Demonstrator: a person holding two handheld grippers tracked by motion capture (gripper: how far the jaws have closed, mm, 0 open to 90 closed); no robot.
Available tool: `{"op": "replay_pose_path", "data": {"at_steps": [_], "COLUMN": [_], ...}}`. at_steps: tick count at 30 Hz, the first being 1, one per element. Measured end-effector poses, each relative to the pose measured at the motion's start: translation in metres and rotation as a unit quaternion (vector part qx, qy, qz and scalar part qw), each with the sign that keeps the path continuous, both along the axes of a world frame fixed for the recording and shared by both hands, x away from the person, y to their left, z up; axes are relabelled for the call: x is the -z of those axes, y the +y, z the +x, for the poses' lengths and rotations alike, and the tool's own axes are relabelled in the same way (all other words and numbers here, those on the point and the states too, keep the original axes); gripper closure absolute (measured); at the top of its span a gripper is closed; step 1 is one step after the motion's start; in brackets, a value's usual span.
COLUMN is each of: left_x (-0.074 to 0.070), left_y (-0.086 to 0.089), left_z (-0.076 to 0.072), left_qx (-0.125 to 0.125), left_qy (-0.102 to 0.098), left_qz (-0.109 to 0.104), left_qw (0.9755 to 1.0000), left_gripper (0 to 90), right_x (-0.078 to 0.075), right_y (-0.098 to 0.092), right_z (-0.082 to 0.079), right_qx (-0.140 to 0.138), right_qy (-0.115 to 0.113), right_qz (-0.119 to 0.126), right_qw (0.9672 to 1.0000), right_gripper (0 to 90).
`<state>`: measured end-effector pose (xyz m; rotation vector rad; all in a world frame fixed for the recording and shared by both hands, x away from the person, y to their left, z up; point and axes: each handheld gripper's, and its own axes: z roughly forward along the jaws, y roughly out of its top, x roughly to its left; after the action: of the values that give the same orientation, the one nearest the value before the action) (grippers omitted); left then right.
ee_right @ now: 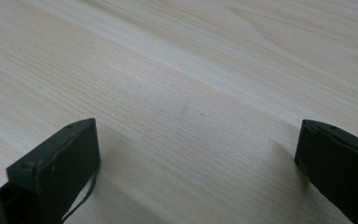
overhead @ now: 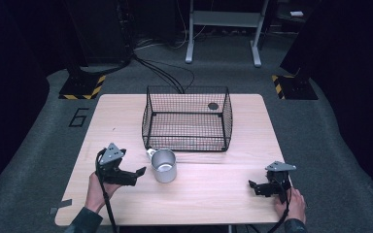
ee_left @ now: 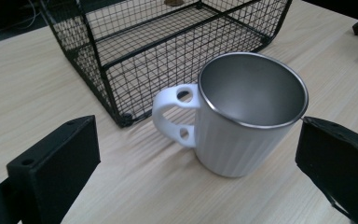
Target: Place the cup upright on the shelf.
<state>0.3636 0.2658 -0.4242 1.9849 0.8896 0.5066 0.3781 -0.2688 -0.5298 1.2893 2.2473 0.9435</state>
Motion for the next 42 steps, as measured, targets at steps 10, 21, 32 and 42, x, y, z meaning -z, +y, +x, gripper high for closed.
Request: {"op": "replay_pose_path", "data": {"at_steps": [10, 21, 32, 42], "left_x": [0.002, 0.011, 0.019, 0.027], "left_y": [-0.023, -0.047, -0.064, -0.073], "left_z": [0.010, 0.019, 0.024, 0.030], "left_qx": [0.024, 0.041, 0.057, 0.051], "left_qy": [0.006, 0.008, 0.016, 0.018], "left_qz": [-0.003, -0.004, 0.005, 0.011], "left_qw": [0.9997, 0.9991, 0.9982, 0.9985], "left_gripper": [0.0, 0.0, 0.0, 0.0], "right_x": [0.000, 0.000, 0.000, 0.000], "right_y": [0.000, 0.000, 0.000, 0.000], "right_z": [0.000, 0.000, 0.000, 0.000], "right_qx": [0.000, 0.000, -0.002, -0.002], "right_qy": [0.000, 0.000, -0.001, -0.002], "right_qz": [0.000, 0.000, -0.001, -0.001], "right_qw": [1.0000, 1.0000, 1.0000, 1.0000], "right_gripper": [0.0, 0.0, 0.0, 0.0]}}
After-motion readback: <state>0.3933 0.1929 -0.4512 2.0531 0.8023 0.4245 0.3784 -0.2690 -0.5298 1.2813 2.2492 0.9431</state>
